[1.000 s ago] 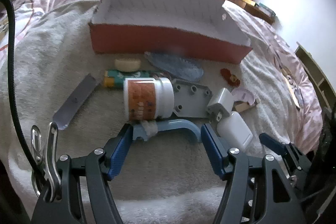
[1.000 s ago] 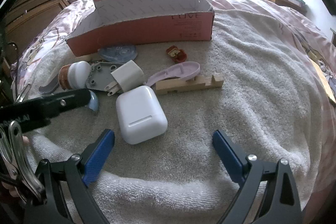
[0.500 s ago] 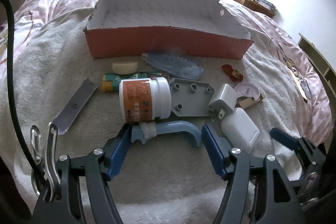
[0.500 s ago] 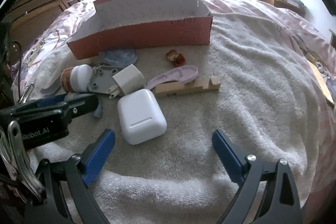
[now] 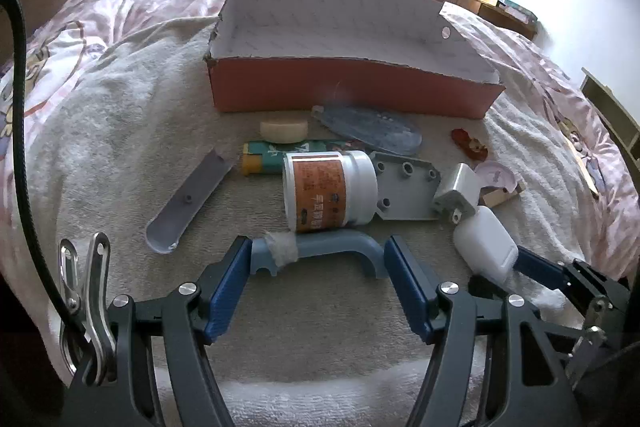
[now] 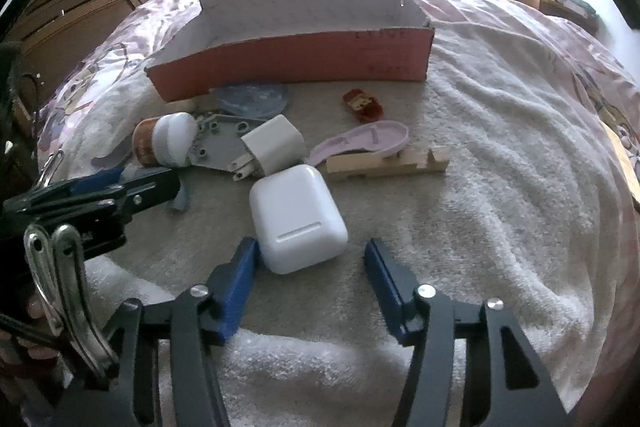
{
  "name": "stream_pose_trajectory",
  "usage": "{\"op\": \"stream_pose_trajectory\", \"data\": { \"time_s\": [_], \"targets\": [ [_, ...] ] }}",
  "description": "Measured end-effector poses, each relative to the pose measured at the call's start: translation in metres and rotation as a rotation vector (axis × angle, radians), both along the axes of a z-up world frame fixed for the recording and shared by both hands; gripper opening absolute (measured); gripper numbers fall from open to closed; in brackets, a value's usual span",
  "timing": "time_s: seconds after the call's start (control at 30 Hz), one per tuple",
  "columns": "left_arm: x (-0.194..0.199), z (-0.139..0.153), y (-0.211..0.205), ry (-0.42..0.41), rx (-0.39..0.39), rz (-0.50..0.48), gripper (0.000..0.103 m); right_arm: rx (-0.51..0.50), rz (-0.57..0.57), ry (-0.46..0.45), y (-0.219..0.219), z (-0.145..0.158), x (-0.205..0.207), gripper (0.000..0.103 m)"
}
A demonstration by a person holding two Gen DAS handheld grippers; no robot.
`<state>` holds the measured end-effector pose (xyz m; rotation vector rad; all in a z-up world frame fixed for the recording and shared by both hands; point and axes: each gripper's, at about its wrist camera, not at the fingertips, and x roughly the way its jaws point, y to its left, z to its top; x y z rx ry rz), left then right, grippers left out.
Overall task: Organize rigid objects
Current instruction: 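Grasp the white earbud case with the right tool while the left tool holds the pipe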
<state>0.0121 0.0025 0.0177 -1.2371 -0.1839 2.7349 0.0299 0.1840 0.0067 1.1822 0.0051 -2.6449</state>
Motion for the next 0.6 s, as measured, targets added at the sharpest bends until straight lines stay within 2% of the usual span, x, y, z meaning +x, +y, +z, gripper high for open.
{"op": "stream_pose_trajectory", "data": {
  "time_s": [0.07, 0.13, 0.2, 0.27, 0.3, 0.53, 0.6],
  "targets": [
    [0.0, 0.0, 0.001, 0.002, 0.004, -0.008, 0.069, 0.003, 0.0, 0.004, 0.0, -0.001, 0.001, 0.058],
    [0.001, 0.001, 0.003, 0.004, 0.009, -0.022, 0.069, 0.011, -0.007, 0.011, 0.0, -0.001, 0.001, 0.052],
    [0.001, 0.001, 0.006, 0.007, 0.008, -0.035, 0.069, 0.007, -0.023, 0.014, 0.004, 0.0, 0.001, 0.038],
    [0.0, 0.001, 0.009, 0.006, 0.005, -0.047, 0.069, -0.016, -0.038, 0.012, 0.011, 0.001, 0.001, 0.028],
    [-0.001, 0.0, 0.01, 0.001, 0.008, -0.053, 0.069, -0.033, -0.043, 0.008, 0.014, 0.001, 0.001, 0.027],
    [-0.004, -0.005, 0.01, -0.011, 0.033, -0.056, 0.071, -0.063, -0.029, 0.0, 0.018, 0.001, 0.001, 0.027],
    [-0.004, -0.006, 0.011, -0.009, 0.03, -0.057, 0.071, -0.067, -0.025, -0.003, 0.017, 0.003, 0.001, 0.034]
  ]
}}
